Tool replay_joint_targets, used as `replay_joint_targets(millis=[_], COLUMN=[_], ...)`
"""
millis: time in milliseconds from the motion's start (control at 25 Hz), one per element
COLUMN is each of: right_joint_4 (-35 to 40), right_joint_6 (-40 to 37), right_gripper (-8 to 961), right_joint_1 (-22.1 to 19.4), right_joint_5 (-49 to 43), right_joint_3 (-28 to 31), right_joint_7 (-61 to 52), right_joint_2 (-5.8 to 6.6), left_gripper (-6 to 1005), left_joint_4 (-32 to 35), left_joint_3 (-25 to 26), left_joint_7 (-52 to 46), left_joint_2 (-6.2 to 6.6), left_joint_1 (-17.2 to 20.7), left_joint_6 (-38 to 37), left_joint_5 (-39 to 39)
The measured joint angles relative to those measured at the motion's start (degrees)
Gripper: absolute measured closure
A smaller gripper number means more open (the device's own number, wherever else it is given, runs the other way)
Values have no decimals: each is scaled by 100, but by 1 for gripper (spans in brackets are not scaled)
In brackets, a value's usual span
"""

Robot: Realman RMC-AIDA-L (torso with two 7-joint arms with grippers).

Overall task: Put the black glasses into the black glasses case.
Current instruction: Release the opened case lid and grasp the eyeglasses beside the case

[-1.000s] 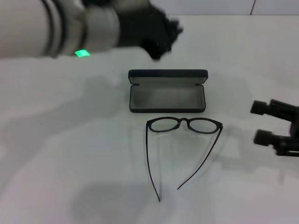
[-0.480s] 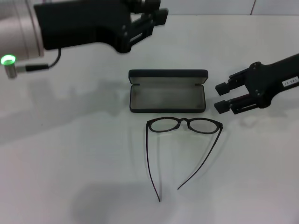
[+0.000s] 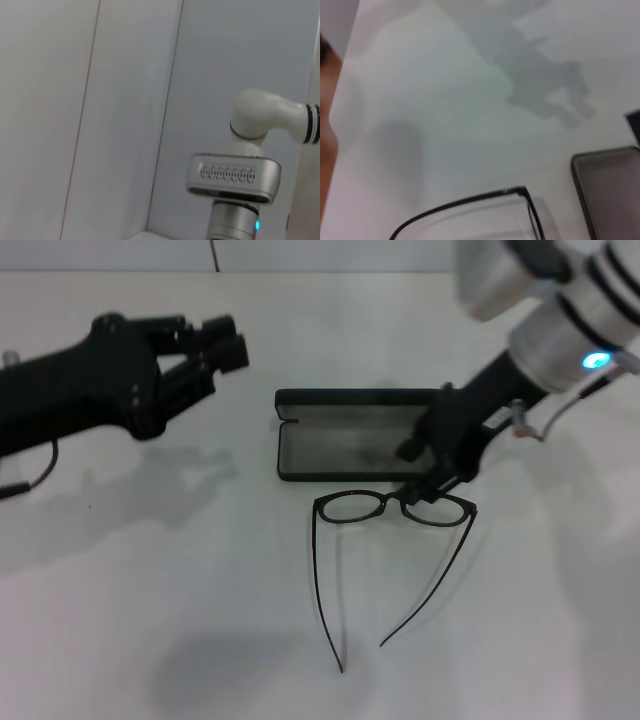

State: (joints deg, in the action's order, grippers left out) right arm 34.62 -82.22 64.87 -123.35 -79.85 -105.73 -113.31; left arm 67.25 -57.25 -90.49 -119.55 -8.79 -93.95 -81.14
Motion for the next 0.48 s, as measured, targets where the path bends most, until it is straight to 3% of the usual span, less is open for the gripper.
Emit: replay_joint_targets(millis=[80,160,480], right_joint_4=[6,-33,-272], right_joint_6=[203,360,780], right_gripper=[403,406,421], right_joint_1=[162,287,539], right_joint_5=[-252,-344,-312], right_joint_3=[-12,-59,-290], right_joint_7=[-32,-53,-221], right_joint_2=[-181,-248,-280], left_gripper=[797,798,799], left_joint_4=[-301,-497,-1338], left_joint_3=[10,19,84], left_joint_7=[292,423,1192], left_joint_2=[19,26,49], left_joint_1=[38,67,86], left_joint_6=[-82,-136,-438], left_joint_5=[-17,-42,-102])
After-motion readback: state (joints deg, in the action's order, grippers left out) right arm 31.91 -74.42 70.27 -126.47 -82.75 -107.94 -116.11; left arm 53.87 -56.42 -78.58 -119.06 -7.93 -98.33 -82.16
